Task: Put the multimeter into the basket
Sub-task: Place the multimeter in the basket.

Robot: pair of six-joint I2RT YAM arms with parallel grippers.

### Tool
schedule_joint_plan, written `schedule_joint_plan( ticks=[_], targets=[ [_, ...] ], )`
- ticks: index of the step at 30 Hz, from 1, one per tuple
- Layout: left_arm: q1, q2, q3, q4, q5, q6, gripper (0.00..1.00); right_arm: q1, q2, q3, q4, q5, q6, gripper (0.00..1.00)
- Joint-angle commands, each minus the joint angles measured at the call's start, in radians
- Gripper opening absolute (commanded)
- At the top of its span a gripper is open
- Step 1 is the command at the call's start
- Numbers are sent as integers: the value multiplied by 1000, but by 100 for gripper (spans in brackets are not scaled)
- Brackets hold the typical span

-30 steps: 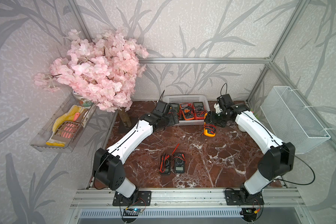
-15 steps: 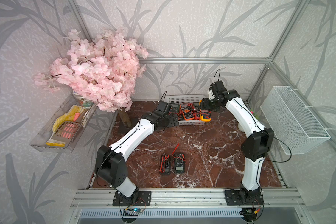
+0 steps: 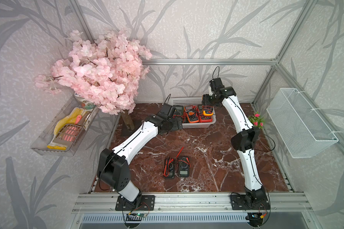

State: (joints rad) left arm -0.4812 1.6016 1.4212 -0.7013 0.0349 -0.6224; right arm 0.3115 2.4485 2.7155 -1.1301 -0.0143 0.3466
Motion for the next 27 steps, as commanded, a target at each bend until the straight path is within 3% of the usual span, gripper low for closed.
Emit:
schedule_joint_plan(
  ticks=[1,21,27],
  targets=[
    [6,0,0,-30,6,8,100,-5,13,23,8,16,2,64],
    [7,-31,-16,-67,25,-12,100,-5,127,26,104,19,44,77],
    [6,-56,-24,-82,9,-16,100,-5,131,28,107,22,43,90]
  ],
)
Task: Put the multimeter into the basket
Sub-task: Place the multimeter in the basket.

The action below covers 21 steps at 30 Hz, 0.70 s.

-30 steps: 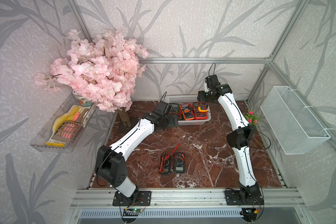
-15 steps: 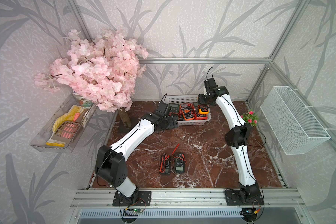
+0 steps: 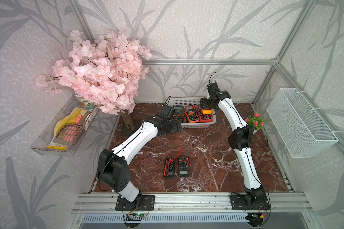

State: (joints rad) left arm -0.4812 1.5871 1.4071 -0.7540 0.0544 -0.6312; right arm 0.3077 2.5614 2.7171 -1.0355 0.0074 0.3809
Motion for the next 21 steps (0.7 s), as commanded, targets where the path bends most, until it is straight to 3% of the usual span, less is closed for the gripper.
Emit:
schedule_joint_plan(
  ticks=[1,7,21],
  targets=[
    [7,-46,-10,-30,-15,-4,100,-2,15,26,12,0,7,92],
    [6,-46,-4,-41,-26,7,100,-1,-25,24,14,-7,10,100],
    [-1,-85,-65,-33,-8,0,100,-1,-177,-46,-5,-4,-6,99]
  ],
)
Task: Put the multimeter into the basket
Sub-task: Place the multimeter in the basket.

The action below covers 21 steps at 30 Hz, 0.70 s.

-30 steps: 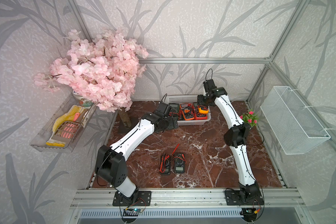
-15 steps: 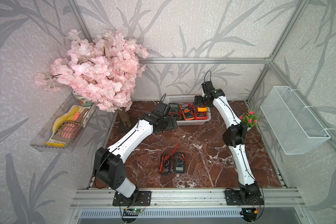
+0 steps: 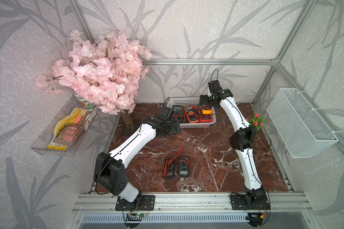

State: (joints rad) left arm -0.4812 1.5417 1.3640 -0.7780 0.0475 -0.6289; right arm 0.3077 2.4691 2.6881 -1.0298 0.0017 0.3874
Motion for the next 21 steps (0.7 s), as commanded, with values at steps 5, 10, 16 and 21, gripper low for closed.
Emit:
schedule_joint_plan(
  ticks=[5,10,16,21],
  targets=[
    [-38,-69,-70,8,-11,-32,100,1,-153,-59,-23,-21,-10,99],
    [-120,-88,-114,12,-63,-72,100,17,-234,-119,-57,-52,-10,99],
    [-219,-121,-197,32,-140,-148,100,49,-419,-397,31,-85,-6,99],
    [-291,-151,-266,53,-186,-198,100,53,-635,-766,228,-136,63,99]
  ],
)
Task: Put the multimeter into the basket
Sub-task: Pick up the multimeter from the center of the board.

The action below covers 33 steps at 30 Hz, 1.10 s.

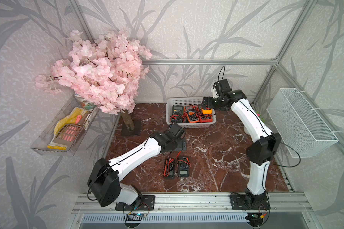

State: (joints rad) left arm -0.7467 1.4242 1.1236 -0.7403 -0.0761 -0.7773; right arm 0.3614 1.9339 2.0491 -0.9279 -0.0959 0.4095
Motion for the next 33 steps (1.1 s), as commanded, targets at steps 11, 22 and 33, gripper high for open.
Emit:
schedule_joint_plan(
  ticks=[11,22,33],
  targets=[
    [-171,12,-75,32,-117,-88,100,6,-391,-585,235,-84,112,99],
    [-242,102,-98,88,-84,-76,100,22,-567,-826,194,-116,138,99],
    [-311,165,-158,188,-68,-131,100,27,-623,-879,132,-111,125,99]
  ],
)
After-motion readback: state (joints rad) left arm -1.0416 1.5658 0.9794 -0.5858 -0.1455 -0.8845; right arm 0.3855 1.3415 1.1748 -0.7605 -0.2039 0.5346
